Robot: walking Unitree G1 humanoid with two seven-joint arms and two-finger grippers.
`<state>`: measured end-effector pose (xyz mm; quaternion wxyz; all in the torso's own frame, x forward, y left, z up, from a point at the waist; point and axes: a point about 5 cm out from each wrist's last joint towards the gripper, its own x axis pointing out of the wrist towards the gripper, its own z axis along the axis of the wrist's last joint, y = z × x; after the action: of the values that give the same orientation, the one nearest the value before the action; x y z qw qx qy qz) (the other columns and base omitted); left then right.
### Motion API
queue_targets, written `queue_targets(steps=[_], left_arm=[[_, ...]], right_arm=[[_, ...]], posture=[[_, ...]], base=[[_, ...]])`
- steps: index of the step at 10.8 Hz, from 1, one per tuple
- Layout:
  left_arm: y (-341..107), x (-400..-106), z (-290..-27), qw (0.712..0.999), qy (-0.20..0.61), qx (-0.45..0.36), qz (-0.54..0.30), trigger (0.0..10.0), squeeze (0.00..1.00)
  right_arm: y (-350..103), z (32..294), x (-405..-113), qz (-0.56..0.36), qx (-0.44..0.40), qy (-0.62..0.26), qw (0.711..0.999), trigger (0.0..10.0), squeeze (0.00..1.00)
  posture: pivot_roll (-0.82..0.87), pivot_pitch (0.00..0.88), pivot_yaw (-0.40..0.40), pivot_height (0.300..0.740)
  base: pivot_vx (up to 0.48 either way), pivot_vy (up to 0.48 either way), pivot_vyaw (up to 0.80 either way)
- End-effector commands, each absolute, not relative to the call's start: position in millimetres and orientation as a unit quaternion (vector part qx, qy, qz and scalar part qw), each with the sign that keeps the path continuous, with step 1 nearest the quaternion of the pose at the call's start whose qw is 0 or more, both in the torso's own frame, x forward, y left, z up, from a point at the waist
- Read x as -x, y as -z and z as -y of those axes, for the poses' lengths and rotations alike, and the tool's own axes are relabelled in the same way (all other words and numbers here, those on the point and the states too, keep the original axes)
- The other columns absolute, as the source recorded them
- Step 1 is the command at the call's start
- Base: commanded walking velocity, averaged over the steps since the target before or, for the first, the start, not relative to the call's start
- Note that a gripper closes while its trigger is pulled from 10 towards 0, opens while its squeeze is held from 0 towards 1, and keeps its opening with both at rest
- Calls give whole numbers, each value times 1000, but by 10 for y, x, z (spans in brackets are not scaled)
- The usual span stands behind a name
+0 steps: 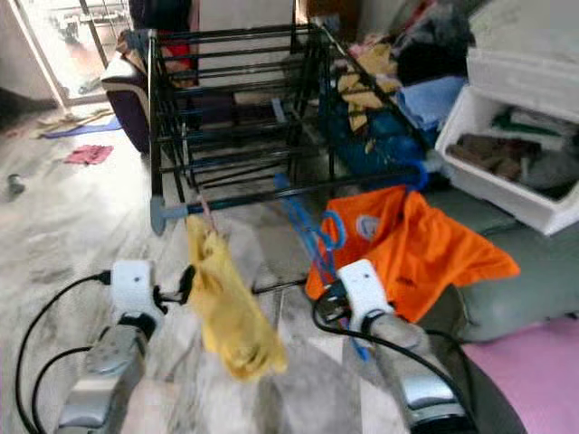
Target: Hang hanger
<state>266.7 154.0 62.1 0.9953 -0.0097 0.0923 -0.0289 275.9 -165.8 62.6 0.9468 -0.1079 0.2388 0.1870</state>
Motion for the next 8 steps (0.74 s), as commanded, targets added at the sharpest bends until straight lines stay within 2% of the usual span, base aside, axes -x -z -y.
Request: queue_targets(steps=[1,5,8], left_arm=[[-625,-2669,-1500,995,35,11,-92,10000,0],[-606,-2652,-1468,994,45,10,-97,10000,0],[-596,-2644,-1453,993,53,7,-104,10000,0]], right_arm=[[-668,1702,-2782,-229,114,-182,949,10000,0],[-710,1753,-2840,-208,110,-147,961,10000,0],[-750,1893,-2928,-207,63,-91,972,10000,0]], posture=[[-39,0,16,740],[-34,0,22,740],[-32,0,26,740]], base=[[0,322,0],[0,0,0],[0,0,0]])
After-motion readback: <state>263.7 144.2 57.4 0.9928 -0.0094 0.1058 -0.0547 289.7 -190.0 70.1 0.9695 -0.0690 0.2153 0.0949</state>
